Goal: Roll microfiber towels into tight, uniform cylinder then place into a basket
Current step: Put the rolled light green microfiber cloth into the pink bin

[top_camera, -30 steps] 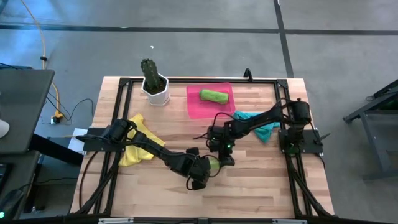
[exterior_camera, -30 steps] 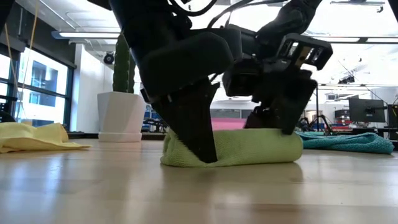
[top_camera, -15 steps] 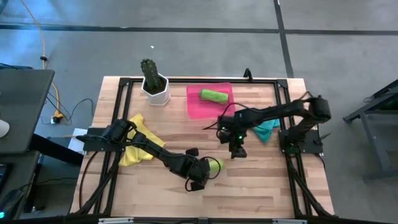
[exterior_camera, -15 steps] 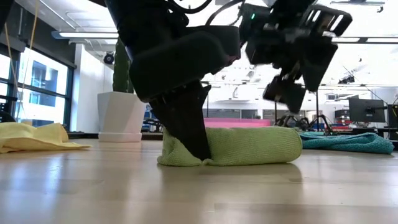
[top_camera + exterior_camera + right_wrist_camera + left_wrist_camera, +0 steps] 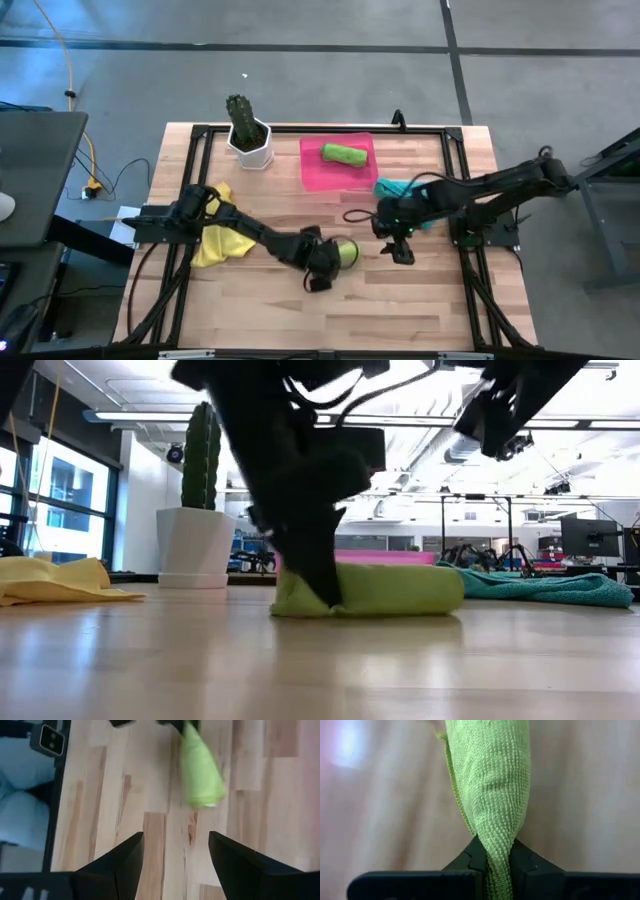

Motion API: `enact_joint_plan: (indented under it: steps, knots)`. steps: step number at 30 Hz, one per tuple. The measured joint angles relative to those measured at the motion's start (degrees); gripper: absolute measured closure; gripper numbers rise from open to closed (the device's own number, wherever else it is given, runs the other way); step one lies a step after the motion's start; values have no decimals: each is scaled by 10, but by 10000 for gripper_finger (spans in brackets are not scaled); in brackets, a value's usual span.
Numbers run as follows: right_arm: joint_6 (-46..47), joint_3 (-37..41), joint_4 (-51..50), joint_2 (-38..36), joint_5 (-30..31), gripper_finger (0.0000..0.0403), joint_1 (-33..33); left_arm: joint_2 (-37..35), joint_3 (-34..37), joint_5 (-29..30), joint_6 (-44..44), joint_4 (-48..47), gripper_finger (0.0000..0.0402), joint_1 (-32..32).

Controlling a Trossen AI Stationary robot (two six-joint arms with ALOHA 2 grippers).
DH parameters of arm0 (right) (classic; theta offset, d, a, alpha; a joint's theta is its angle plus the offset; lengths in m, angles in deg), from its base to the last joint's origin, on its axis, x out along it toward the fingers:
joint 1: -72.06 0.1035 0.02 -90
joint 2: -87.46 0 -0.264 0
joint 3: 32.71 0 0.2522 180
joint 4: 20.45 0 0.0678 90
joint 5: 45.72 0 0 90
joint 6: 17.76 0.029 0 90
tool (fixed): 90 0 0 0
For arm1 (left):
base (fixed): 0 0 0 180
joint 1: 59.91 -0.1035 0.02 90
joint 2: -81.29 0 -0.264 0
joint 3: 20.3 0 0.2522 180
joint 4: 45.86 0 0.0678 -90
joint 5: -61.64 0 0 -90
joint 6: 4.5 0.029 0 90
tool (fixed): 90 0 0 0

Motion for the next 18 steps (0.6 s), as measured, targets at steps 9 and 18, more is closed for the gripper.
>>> enact_joint_plan:
  steps: [9,18]
  knots:
    - [41,0,9,-18,74,188,72,-66,-10,24,138,-9,381,-78]
    - [36,0,13,-15,107,188,79,-90,-46,74,336,25,382,-198]
